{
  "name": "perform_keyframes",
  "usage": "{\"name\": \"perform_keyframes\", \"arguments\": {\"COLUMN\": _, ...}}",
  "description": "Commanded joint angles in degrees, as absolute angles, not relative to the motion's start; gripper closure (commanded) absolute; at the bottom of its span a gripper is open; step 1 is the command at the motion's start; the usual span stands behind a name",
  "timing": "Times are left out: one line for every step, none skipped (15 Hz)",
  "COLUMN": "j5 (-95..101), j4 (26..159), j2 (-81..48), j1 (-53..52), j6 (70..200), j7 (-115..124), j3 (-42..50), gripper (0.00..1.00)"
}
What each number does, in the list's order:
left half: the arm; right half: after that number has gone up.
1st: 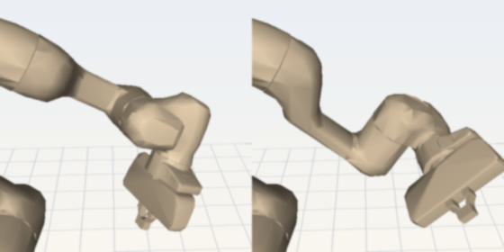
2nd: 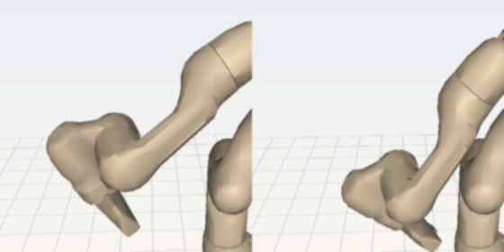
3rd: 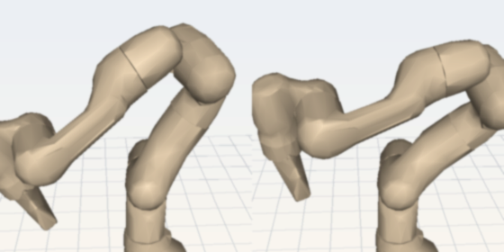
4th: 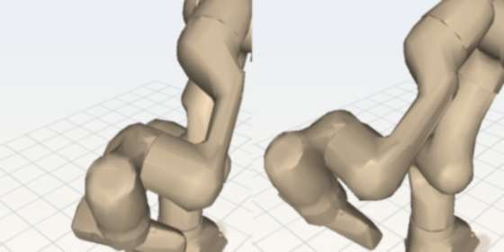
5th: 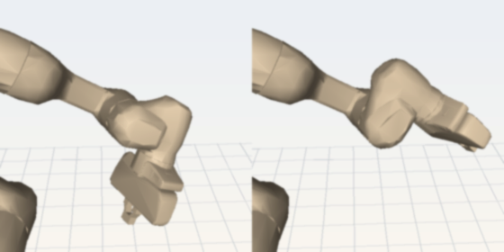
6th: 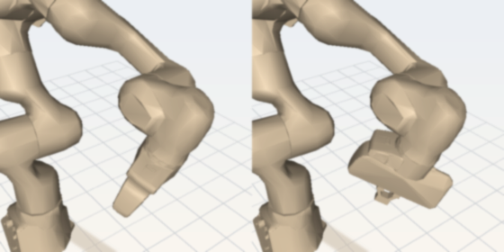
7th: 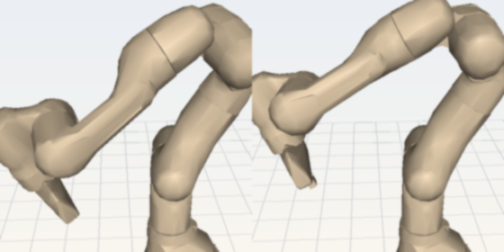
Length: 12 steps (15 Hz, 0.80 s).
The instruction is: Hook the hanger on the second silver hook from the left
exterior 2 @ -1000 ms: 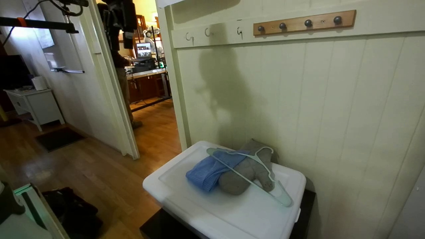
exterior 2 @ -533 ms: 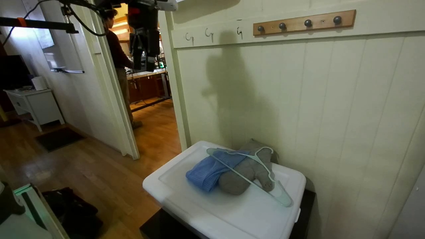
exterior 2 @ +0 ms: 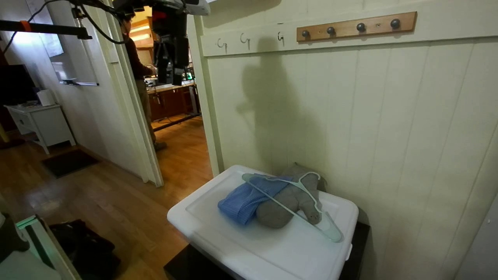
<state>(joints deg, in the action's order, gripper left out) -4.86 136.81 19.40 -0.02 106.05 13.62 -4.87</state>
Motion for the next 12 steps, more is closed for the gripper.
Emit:
{"name": "perform_keyframes", "arguments": {"j5": -1.42, "j4": 137.8, "j2": 18.74, "j1": 0.49, "j6": 109.65, "j7": 20.22, "j3": -6.47, "gripper": 0.0}}
{"name": "perform_keyframes", "arguments": {"j5": 0.01, "j4": 137.37, "j2": 16.31, "j1": 0.96, "j6": 110.12, "j7": 22.23, "j3": -6.65, "gripper": 0.0}}
{"name": "perform_keyframes", "arguments": {"j5": 1.58, "j4": 137.75, "j2": 14.53, "j1": 1.49, "j6": 112.82, "j7": 25.18, "j3": -6.95, "gripper": 0.0}}
{"name": "perform_keyframes", "arguments": {"j5": 1.84, "j4": 137.74, "j2": 12.92, "j1": 1.38, "j6": 114.25, "j7": 26.01, "j3": -6.74, "gripper": 0.0}}
{"name": "perform_keyframes", "arguments": {"j5": 3.45, "j4": 138.03, "j2": 11.09, "j1": 1.54, "j6": 117.22, "j7": 28.19, "j3": -7.04, "gripper": 0.0}}
{"name": "perform_keyframes", "arguments": {"j5": 4.19, "j4": 137.99, "j2": 8.99, "j1": 1.33, "j6": 119.63, "j7": 28.11, "j3": -6.8, "gripper": 0.0}}
{"name": "perform_keyframes", "arguments": {"j5": 5.53, "j4": 137.99, "j2": 6.91, "j1": 1.37, "j6": 122.47, "j7": 29.23, "j3": -6.62, "gripper": 0.0}}
{"name": "perform_keyframes", "arguments": {"j5": 6.41, "j4": 137.75, "j2": 4.78, "j1": 1.25, "j6": 125.18, "j7": 29.48, "j3": -6.21, "gripper": 0.0}}
{"name": "perform_keyframes", "arguments": {"j5": 8.56, "j4": 137.31, "j2": 2.36, "j1": 1.29, "j6": 127.76, "j7": 30.28, "j3": -5.93, "gripper": 0.0}}
{"name": "perform_keyframes", "arguments": {"j5": 10.54, "j4": 137.08, "j2": 0.46, "j1": 1.21, "j6": 130.31, "j7": 31.2, "j3": -5.53, "gripper": 0.0}}
{"name": "perform_keyframes", "arguments": {"j5": 12.03, "j4": 136.87, "j2": -1.59, "j1": 1.07, "j6": 133.37, "j7": 31.26, "j3": -4.83, "gripper": 0.0}}
{"name": "perform_keyframes", "arguments": {"j5": 14.06, "j4": 136.7, "j2": -3.5, "j1": 0.95, "j6": 136.33, "j7": 32.11, "j3": -4.12, "gripper": 0.0}}
